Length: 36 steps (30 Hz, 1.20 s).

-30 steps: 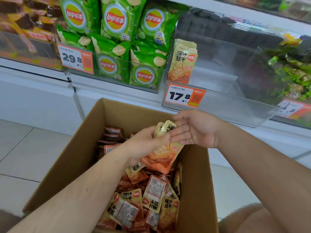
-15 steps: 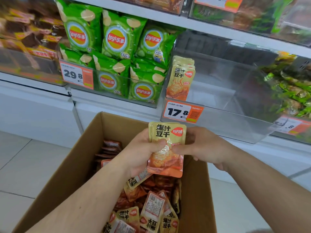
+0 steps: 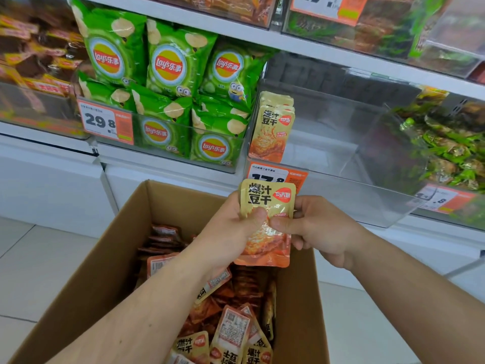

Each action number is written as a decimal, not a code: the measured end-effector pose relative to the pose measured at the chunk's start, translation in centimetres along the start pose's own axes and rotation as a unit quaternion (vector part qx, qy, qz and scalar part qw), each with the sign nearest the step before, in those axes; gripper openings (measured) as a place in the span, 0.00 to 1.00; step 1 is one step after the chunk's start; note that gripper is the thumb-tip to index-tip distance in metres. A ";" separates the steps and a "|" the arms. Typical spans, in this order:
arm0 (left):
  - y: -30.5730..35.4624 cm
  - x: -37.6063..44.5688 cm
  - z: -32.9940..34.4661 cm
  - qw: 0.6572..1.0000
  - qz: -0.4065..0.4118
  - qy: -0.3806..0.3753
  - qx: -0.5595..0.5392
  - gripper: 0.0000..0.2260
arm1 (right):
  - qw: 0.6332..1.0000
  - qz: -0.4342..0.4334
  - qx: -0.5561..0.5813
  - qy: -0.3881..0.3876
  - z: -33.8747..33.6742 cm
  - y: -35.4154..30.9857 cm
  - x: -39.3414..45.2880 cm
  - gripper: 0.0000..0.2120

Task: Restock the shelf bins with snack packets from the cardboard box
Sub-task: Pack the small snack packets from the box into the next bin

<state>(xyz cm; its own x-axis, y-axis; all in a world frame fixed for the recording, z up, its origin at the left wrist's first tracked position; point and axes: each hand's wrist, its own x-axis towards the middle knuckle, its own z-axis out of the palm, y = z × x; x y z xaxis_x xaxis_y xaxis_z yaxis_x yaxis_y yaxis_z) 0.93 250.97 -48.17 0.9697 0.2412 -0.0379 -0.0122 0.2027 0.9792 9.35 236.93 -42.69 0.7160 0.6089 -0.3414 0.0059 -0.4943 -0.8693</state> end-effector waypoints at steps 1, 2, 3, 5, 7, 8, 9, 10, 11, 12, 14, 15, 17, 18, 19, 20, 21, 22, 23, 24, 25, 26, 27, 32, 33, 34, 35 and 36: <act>0.1 0.2 0.1 1.000 0.001 0.003 0.005 0.12 | 1.000 -0.003 0.004 0.002 -0.1 -0.1 0.0 0.05; 0.4 0.3 0.2 1.000 0.000 0.002 0.010 0.12 | 1.000 -0.005 0.006 0.003 -0.3 -0.2 0.0 0.05; 0.7 0.5 0.3 1.000 0.002 0.001 0.016 0.12 | 1.000 -0.007 0.012 0.003 -0.5 -0.4 0.0 0.05; 1.7 1.2 0.2 0.999 0.019 0.020 0.023 0.08 | 0.999 -0.025 0.039 0.016 -1.3 -1.3 -0.1 0.04; 3.0 2.4 -0.3 0.991 0.062 0.107 0.050 0.05 | 0.993 -0.075 0.061 0.067 -3.0 -3.1 0.1 0.03; 3.6 3.0 -0.6 0.979 0.088 0.164 0.081 0.04 | 0.987 -0.107 0.058 0.103 -4.0 -4.2 0.4 0.04; 4.2 3.8 -0.8 0.963 0.115 0.214 0.120 0.04 | 0.979 -0.139 0.048 0.144 -5.1 -5.4 0.7 0.05; 4.7 4.5 -0.9 0.947 0.135 0.247 0.152 0.05 | 0.968 -0.166 0.032 0.183 -6.2 -6.4 1.2 0.06; 4.9 5.3 -1.0 0.938 0.147 0.260 0.177 0.07 | 0.959 -0.182 0.015 0.216 -7.2 -7.3 1.9 0.06; 5.2 6.1 -1.0 0.932 0.150 0.261 0.200 0.10 | 0.954 -0.186 -0.003 0.235 -8.0 -7.9 2.9 0.05; 5.4 7.6 -0.8 0.922 0.154 0.253 0.250 0.13 | 0.959 -0.153 -0.032 0.235 -8.9 -8.4 5.3 0.04; 5.3 8.3 -0.7 0.915 0.159 0.247 0.276 0.14 | 0.964 -0.125 -0.047 0.228 -9.0 -8.2 6.6 0.04; 5.2 8.9 -0.4 0.902 0.172 0.245 0.310 0.12 | 0.973 -0.073 -0.073 0.208 -8.5 -7.5 9.2 0.05; 5.1 9.0 -0.3 0.895 0.177 0.255 0.319 0.13 | 0.977 -0.050 -0.082 0.192 -8.2 -7.0 10.3 0.05; 5.0 9.1 -0.3 0.889 0.180 0.268 0.325 0.14 | 0.980 -0.030 -0.090 0.176 -7.7 -6.6 11.3 0.04; 4.9 9.1 -0.3 0.883 0.183 0.278 0.331 0.15 | 0.983 -0.015 -0.092 0.161 -7.3 -6.2 12.2 0.03; 4.9 8.9 -0.2 0.880 0.186 0.284 0.332 0.15 | 0.984 -0.006 -0.090 0.151 -7.0 -6.0 13.1 0.02; 4.9 8.9 -0.1 0.879 0.189 0.287 0.330 0.15 | 0.985 -0.003 -0.088 0.146 -6.7 -5.9 13.9 0.03; 5.0 8.8 -0.1 0.880 0.191 0.287 0.328 0.15 | 0.985 -0.003 -0.087 0.146 -6.5 -5.8 14.6 0.03; 5.0 8.7 -0.1 0.880 0.192 0.288 0.326 0.15 | 0.985 -0.007 -0.088 0.152 -6.3 -5.7 15.2 0.04; 5.1 8.7 -0.1 0.880 0.190 0.289 0.326 0.14 | 0.983 -0.013 -0.087 0.163 -6.2 -5.6 15.9 0.05; 5.1 8.7 0.0 0.880 0.189 0.289 0.325 0.14 | 0.981 -0.022 -0.084 0.175 -6.2 -5.5 16.5 0.07; 5.1 8.7 0.0 0.881 0.188 0.288 0.324 0.14 | 0.979 -0.032 -0.082 0.185 -6.2 -5.4 16.9 0.08; 4.9 8.9 -0.2 0.883 0.191 0.287 0.319 0.14 | 0.962 -0.032 -0.154 0.221 -5.9 -5.0 18.2 0.16; 4.9 8.9 -0.2 0.883 0.193 0.287 0.318 0.14 | 0.959 -0.027 -0.163 0.230 -5.9 -5.1 18.2 0.19; 4.9 8.9 -0.2 0.883 0.193 0.286 0.317 0.14 | 0.958 -0.020 -0.160 0.238 -5.9 -5.2 18.2 0.22; 4.9 8.8 -0.2 0.884 0.192 0.286 0.317 0.15 | 0.957 -0.011 -0.152 0.245 -5.8 -5.2 18.1 0.25; 4.9 8.8 -0.2 0.885 0.189 0.285 0.317 0.14 | 0.957 0.000 -0.147 0.248 -5.6 -5.3 17.9 0.25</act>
<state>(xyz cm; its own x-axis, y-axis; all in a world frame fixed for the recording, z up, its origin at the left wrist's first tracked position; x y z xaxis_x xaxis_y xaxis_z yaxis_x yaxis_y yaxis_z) 9.38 254.29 -43.73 0.6422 0.6545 0.3989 0.0047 -0.5238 0.8518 26.06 246.99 -42.20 0.9591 0.2754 -0.0663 0.1500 -0.6924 -0.7057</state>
